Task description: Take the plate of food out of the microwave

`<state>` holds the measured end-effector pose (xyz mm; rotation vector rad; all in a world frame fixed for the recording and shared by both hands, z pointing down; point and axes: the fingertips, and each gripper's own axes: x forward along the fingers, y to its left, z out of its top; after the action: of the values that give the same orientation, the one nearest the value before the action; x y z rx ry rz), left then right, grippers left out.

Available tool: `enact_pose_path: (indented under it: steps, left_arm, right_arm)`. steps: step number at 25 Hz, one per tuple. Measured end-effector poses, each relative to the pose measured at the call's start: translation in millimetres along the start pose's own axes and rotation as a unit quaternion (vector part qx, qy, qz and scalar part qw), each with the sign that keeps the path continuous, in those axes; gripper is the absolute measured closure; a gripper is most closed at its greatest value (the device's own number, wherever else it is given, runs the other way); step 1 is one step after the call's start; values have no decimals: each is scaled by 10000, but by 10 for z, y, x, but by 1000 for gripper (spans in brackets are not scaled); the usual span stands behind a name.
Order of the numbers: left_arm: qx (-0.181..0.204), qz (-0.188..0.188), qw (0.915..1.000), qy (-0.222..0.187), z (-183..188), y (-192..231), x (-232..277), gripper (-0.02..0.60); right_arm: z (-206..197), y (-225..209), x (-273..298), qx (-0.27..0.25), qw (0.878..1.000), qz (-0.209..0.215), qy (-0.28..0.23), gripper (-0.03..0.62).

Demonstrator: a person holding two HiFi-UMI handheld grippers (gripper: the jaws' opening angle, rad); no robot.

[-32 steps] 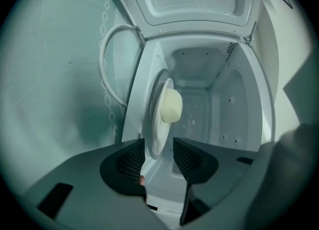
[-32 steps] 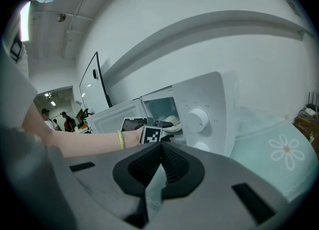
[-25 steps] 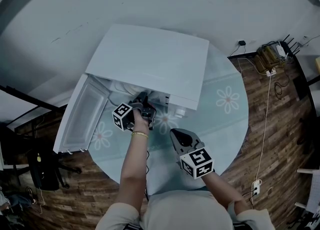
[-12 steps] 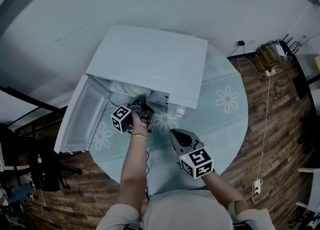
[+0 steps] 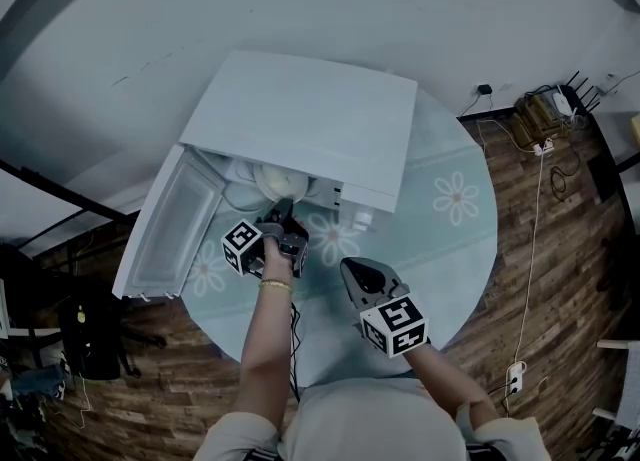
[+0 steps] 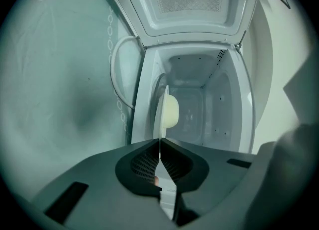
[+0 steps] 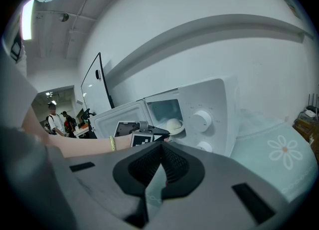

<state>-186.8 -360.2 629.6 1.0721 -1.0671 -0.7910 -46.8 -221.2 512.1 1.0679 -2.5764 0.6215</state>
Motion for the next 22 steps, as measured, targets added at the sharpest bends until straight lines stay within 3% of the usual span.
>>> enact_pose_path:
  steps: [22]
  left_arm:
    - [-14,-337,9989,336,-354,185,-926,557]
  right_arm:
    - [-60,372,-216,-184,9997,166,-84,588]
